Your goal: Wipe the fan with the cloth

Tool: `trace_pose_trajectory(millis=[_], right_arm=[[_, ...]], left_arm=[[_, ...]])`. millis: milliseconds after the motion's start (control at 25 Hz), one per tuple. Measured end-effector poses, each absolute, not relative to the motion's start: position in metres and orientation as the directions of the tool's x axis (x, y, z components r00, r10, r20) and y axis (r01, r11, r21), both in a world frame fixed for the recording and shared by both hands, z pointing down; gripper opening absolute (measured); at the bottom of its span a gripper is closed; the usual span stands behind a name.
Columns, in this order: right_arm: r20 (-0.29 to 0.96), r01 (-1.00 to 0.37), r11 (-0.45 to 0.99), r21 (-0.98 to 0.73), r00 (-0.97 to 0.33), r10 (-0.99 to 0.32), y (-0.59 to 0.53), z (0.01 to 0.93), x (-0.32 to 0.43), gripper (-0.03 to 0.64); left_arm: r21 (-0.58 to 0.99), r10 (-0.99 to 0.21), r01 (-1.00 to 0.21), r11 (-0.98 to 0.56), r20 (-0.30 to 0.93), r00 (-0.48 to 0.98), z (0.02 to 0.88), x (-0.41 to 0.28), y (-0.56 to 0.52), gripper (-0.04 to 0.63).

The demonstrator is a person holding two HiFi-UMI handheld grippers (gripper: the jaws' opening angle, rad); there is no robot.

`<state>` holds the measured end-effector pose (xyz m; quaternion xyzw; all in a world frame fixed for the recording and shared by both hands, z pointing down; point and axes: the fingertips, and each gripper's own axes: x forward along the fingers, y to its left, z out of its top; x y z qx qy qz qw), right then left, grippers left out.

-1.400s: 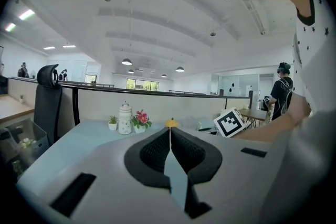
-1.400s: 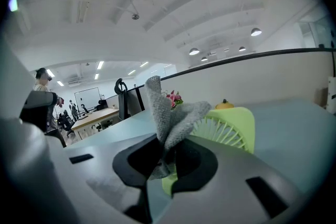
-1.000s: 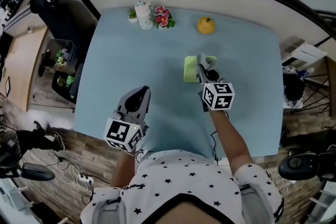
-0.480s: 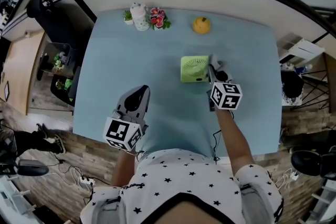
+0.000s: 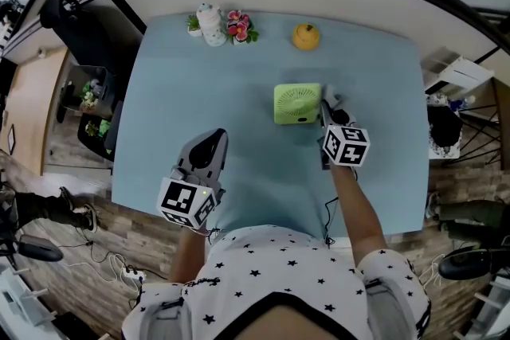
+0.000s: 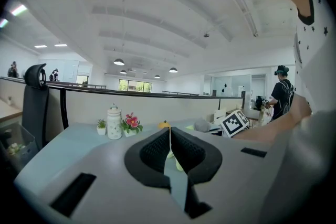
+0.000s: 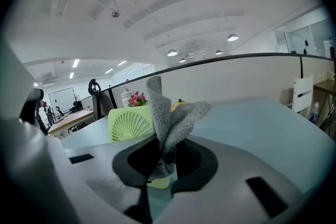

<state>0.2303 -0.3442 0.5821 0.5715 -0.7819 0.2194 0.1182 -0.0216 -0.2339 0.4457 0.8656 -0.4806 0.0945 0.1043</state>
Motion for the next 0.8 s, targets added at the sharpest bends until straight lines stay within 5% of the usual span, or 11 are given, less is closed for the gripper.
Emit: trace_pose_trajectory(millis=[280, 520, 800], right_arm=[[0.385, -0.934, 0.280, -0.223, -0.348, -0.855, -0.338, 0.562, 0.219, 0.048], [0.336, -0.873, 0.451, -0.185, -0.488, -0.806, -0.327, 0.541, 0.158, 0.048], [0.405, -0.809, 0.569, -0.146, -0.573, -0.712, -0.316, 0.569, 0.099, 0.049]], left_arm=[[0.091, -0.814, -0.853, -0.514, 0.263, 0.518, 0.445, -0.023, -0.231, 0.032], [0.092, -0.817, -0.855, -0.511, 0.259, 0.515, 0.444, -0.023, -0.228, 0.031], [0.090, -0.833, -0.872, -0.481, 0.264, 0.487, 0.445, -0.036, -0.225, 0.031]])
